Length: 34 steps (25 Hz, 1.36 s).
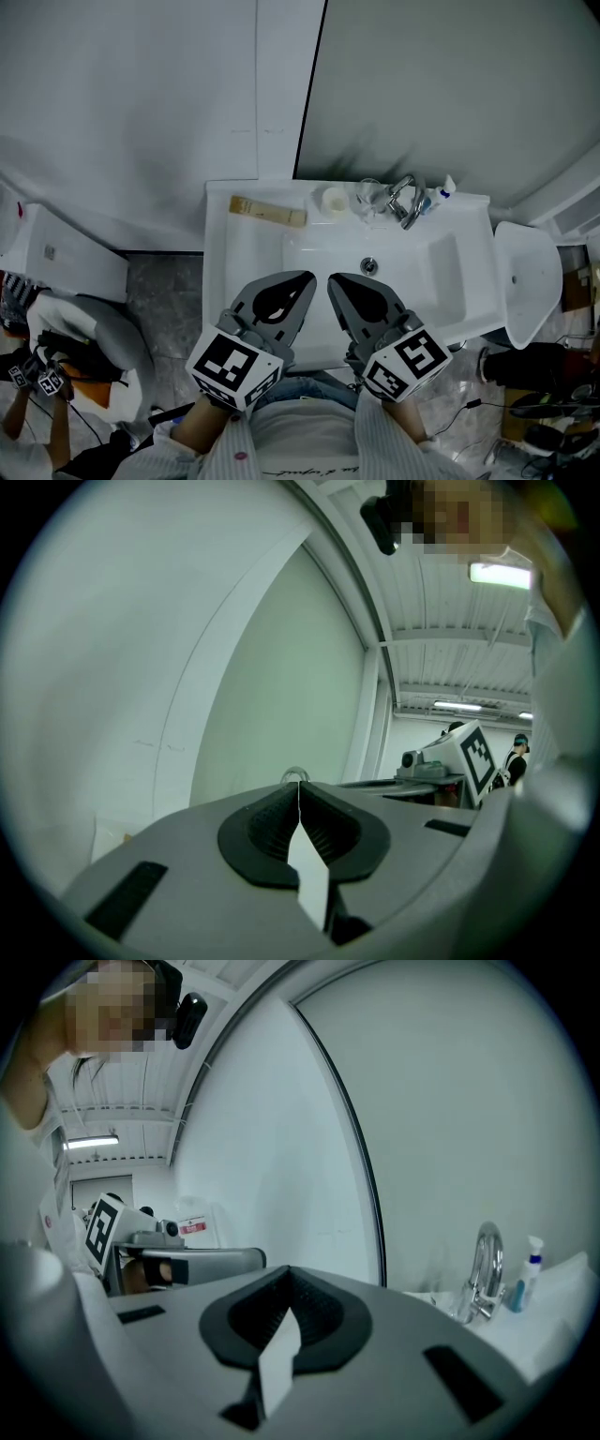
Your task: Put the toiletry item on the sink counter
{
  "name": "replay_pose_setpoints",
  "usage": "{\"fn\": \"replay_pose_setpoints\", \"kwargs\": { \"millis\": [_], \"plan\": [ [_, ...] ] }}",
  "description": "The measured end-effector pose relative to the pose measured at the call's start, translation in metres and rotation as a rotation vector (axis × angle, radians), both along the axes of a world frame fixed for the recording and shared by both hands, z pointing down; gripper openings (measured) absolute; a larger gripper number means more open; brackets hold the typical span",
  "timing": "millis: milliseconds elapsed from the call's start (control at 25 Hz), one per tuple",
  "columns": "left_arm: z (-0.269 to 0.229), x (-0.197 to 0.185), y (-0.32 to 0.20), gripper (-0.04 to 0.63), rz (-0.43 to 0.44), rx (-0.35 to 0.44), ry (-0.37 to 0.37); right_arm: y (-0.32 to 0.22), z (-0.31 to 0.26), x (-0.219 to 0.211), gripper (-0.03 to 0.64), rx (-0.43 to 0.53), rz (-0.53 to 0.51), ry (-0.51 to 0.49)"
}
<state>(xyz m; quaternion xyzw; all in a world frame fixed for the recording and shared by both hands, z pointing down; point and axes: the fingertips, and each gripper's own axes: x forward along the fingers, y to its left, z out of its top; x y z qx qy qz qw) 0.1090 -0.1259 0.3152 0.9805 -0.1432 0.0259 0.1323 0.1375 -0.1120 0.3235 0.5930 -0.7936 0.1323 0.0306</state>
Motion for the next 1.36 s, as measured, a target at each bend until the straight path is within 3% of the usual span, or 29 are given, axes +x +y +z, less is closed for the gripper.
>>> {"fn": "replay_pose_setpoints", "kwargs": {
  "millis": [400, 680, 1360],
  "plan": [
    [0.005, -0.001, 0.002, 0.018, 0.052, -0.041, 0.0, -0.003, 0.003, 0.0, 0.009, -0.016, 0.003, -0.004],
    [-0.001, -0.006, -0.003, 0.018, 0.062, -0.029, 0.015, -0.003, 0.002, 0.0, 0.009, -0.014, -0.008, -0.028],
    [-0.011, 0.003, 0.013, 0.018, 0.179, 0.063, 0.012, -0.006, -0.002, 0.004, 0.009, -0.008, 0.0, -0.057]
  ]
}}
